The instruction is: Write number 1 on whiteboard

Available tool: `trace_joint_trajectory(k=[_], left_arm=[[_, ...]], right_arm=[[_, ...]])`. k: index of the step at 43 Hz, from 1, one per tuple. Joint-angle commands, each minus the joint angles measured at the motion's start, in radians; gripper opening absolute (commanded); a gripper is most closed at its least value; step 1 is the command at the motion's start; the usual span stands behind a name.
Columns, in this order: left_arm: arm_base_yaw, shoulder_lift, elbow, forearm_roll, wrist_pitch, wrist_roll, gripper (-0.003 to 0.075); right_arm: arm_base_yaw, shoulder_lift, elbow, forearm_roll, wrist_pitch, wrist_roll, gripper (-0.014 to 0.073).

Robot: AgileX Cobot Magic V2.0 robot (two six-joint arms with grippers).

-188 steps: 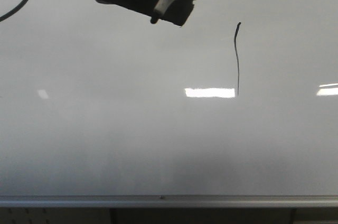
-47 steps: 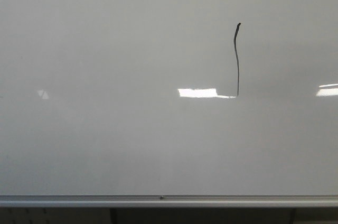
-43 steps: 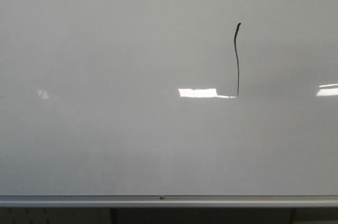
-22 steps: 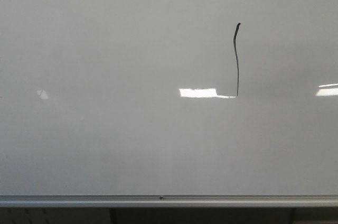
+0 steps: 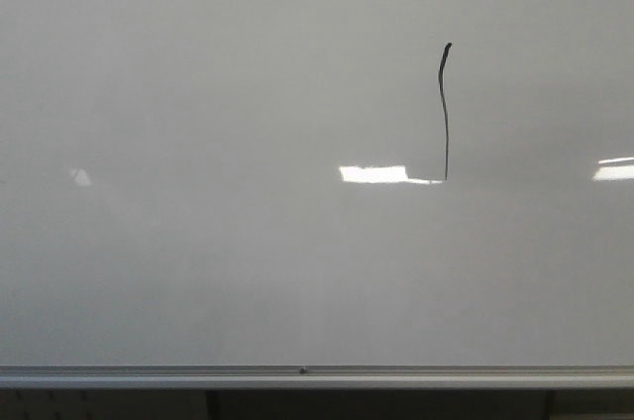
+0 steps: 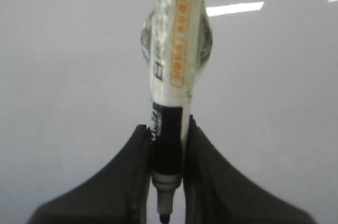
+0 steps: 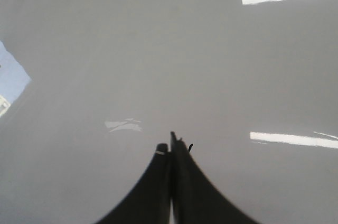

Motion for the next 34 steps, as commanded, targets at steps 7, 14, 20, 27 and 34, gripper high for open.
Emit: trace_joint_trajectory(k=[7, 14, 20, 27, 34], left_arm=[[0.013, 0.006, -0.036, -0.105, -0.136, 0.077, -0.0020], [0.056, 0.104, -0.036, -0.129, -0.157, 0.072, -0.0020], [0.062, 0.225, -0.045, -0.129, -0.231, 0.070, -0.0020], [0.062, 0.432, -0.105, -0.129, -0.239, 0.070, -0.0020], [0.062, 0.607, -0.178, -0.163, -0.244, 0.063, -0.0020]], right_arm=[[-0.002, 0.010, -0.021, 0.027, -0.046, -0.015, -0.0117], [-0.002, 0.010, -0.021, 0.027, -0.046, -0.015, -0.0117], [-0.002, 0.010, -0.021, 0.027, -0.046, -0.015, -0.0117], [-0.002, 0.010, -0.021, 0.027, -0.046, -0.015, -0.0117], [-0.002, 0.010, -0.021, 0.027, -0.046, -0.015, -0.0117]])
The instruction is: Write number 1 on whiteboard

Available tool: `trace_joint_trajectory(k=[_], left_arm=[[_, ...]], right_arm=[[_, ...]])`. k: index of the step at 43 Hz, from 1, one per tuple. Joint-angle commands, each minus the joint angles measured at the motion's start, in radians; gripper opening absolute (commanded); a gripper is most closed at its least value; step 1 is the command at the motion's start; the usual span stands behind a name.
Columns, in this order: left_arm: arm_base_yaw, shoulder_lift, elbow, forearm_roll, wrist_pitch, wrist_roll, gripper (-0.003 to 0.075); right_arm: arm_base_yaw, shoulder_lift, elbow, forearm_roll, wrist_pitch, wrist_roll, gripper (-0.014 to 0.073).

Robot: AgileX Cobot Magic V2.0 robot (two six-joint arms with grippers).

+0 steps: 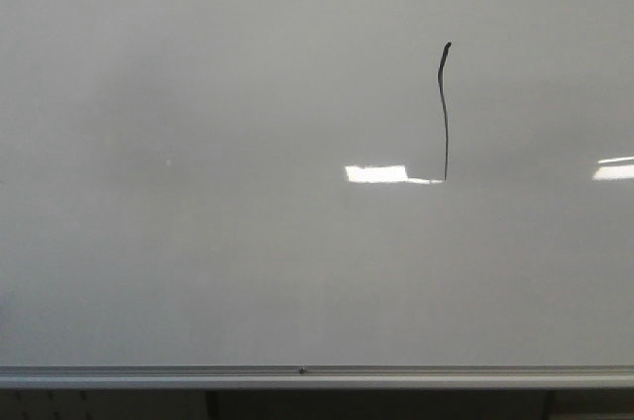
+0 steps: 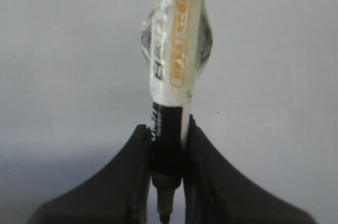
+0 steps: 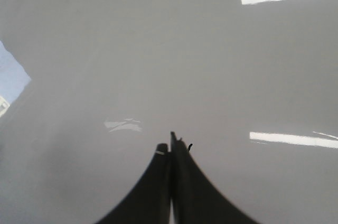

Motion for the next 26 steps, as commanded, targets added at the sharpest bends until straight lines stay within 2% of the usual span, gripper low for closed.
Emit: trace_joint_trajectory(k=[1, 8, 26], left_arm=[[0.002, 0.069, -0.068, -0.035, -0.079, -0.009, -0.0020], [0.002, 0.169, -0.102, -0.048, -0.107, -0.009, -0.0020], [0.002, 0.268, -0.110, -0.056, -0.246, -0.009, -0.0020]], right_arm=[[-0.002, 0.010, -0.021, 0.027, -0.046, -0.015, -0.0117], [-0.002, 0.010, -0.021, 0.027, -0.046, -0.015, -0.0117], [-0.002, 0.010, -0.021, 0.027, -0.046, -0.015, -0.0117]])
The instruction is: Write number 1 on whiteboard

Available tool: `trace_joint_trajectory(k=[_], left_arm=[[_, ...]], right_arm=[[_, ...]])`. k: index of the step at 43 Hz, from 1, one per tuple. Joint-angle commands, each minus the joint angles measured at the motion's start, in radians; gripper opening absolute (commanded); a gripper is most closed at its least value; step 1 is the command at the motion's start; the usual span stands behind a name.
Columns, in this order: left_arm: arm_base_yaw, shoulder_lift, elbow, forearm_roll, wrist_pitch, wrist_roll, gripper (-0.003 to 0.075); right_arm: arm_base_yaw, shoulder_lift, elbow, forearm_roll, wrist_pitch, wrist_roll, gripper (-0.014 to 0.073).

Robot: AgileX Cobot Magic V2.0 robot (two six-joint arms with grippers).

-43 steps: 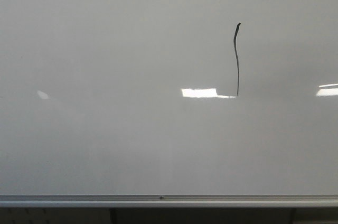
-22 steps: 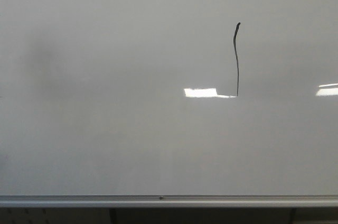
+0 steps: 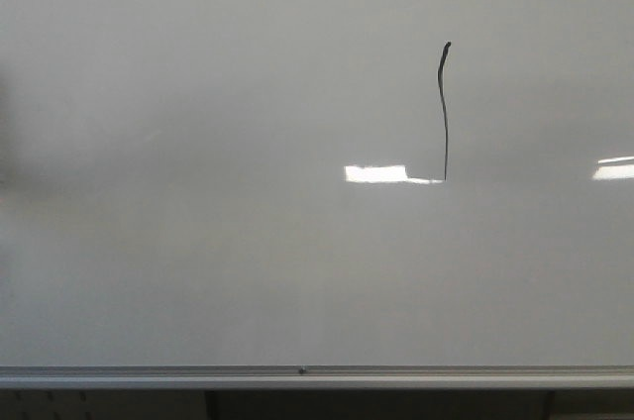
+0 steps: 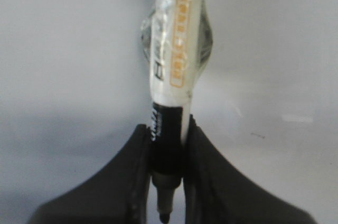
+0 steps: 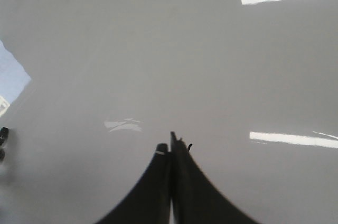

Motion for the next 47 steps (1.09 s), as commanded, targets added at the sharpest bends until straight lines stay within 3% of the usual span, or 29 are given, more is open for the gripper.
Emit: trace_joint_trajectory(k=[1, 19, 33, 42, 47], left_arm=[[0.002, -0.010, -0.025, -0.004, -0.100, -0.008, -0.0020], [0.002, 0.019, -0.025, 0.031, -0.134, -0.008, -0.0011], [0.002, 0.031, -0.025, 0.042, -0.152, -0.008, 0.0214], [0.002, 0.031, -0.025, 0.042, -0.156, -0.008, 0.0260], [0.002, 0.031, -0.025, 0.042, -0.172, -0.008, 0.0339]], right_arm=[[-0.002, 0.010, -0.021, 0.027, -0.046, -0.015, -0.0117], [-0.002, 0.010, -0.021, 0.027, -0.046, -0.015, -0.0117], [-0.002, 0.010, -0.021, 0.027, -0.046, -0.015, -0.0117], [-0.002, 0.010, -0.021, 0.027, -0.046, -0.015, -0.0117], [-0.002, 0.010, -0.021, 0.027, -0.046, -0.015, -0.0117]])
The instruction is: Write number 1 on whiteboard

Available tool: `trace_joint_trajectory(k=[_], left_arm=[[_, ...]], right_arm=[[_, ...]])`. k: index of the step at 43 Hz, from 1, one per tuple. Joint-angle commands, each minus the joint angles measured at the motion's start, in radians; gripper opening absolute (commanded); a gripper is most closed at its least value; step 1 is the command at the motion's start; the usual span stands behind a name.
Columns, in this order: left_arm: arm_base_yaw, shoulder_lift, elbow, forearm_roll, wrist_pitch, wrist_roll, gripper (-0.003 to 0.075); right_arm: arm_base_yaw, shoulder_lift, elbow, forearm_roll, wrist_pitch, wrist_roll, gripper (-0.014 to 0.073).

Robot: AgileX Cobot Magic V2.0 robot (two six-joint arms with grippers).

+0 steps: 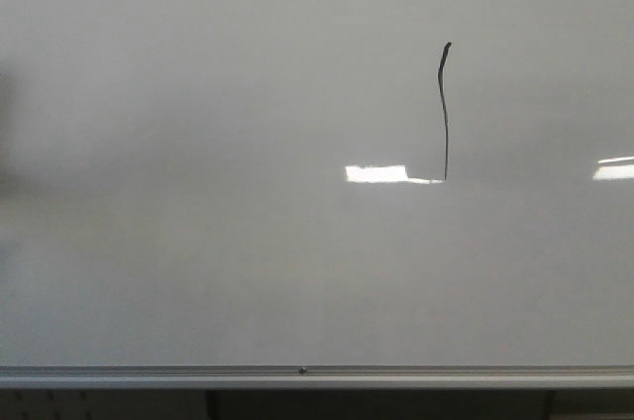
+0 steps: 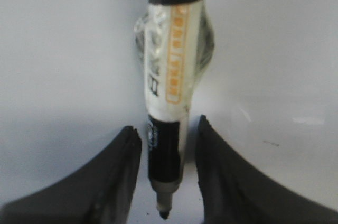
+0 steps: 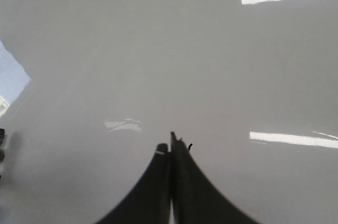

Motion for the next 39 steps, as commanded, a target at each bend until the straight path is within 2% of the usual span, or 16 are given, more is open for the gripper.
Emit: trace_joint_trajectory(k=[1, 5, 9, 24, 39], left_arm=[[0.002, -0.030, -0.023, 0.005, -0.089, -0.006, 0.0370], [0.002, -0.030, -0.023, 0.005, -0.090, -0.006, 0.0470], [0.002, -0.034, -0.023, 0.005, -0.084, -0.006, 0.0517], [0.002, -0.171, -0.021, 0.005, 0.078, 0.005, 0.0517], [0.002, -0.465, -0.021, 0.005, 0.377, 0.005, 0.0509]], right_arm=[[-0.002, 0.010, -0.021, 0.027, -0.046, -0.015, -0.0117], [-0.002, 0.010, -0.021, 0.027, -0.046, -0.015, -0.0117], [-0.002, 0.010, -0.021, 0.027, -0.046, -0.015, -0.0117], [-0.002, 0.010, -0.021, 0.027, -0.046, -0.015, -0.0117], [-0.002, 0.010, -0.021, 0.027, -0.046, -0.015, -0.0117]])
